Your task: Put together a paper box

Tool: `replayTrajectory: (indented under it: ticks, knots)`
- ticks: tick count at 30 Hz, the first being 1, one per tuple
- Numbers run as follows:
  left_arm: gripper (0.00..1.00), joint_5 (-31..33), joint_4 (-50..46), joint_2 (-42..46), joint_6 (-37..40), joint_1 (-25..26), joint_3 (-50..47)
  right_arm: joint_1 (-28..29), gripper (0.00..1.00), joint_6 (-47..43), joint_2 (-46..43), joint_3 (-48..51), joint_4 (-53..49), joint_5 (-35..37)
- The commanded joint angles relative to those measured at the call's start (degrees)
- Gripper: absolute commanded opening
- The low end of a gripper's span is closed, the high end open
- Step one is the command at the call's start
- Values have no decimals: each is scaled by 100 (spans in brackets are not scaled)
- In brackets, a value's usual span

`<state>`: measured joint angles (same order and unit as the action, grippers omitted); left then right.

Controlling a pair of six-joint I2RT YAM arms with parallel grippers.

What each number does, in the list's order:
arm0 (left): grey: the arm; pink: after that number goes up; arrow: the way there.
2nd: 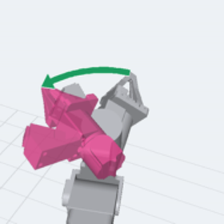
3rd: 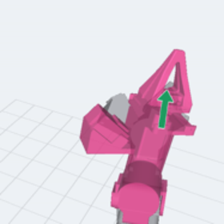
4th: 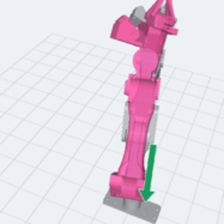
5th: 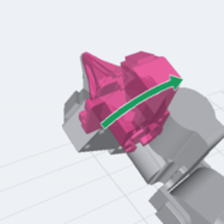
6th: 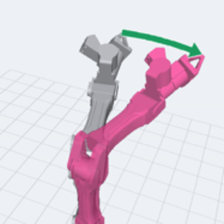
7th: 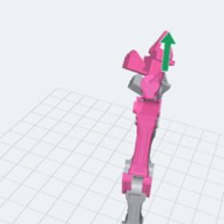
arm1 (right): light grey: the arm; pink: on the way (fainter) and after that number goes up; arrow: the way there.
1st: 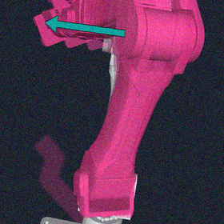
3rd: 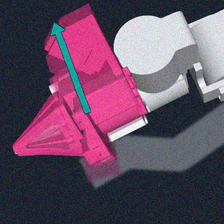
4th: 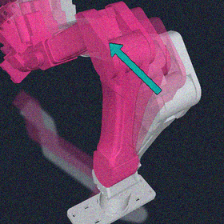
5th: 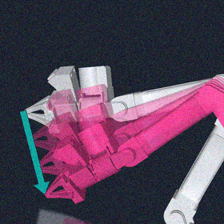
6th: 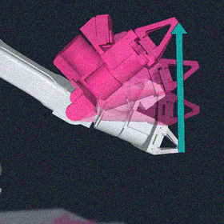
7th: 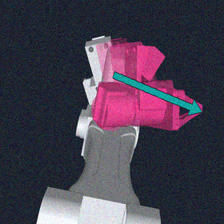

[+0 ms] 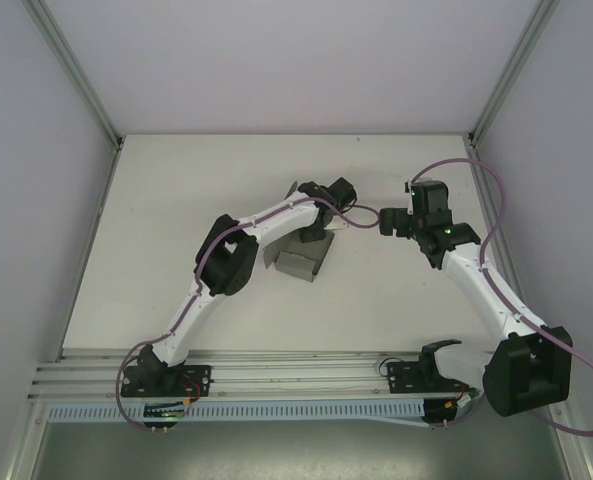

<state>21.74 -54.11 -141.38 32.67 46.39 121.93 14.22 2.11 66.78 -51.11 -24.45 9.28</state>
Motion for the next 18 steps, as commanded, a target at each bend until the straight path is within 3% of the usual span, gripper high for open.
replayTrajectory:
  ticks: [1, 6, 14, 18]
  knots:
    - [49, -495, -1, 84, 236, -29, 33, -30, 99, 29, -73, -57, -12, -78]
    - [52, -732, 120, 264, 270, -37, 24, -42, 99, 3, 30, -70, 52, -207]
    - [70, -1101, 770, 1224, -78, -169, 14, -53, 99, -99, 58, -185, 173, -672]
    - [84, -990, 1106, 1674, -184, -200, -343, -55, 99, -206, -128, -116, 175, -709]
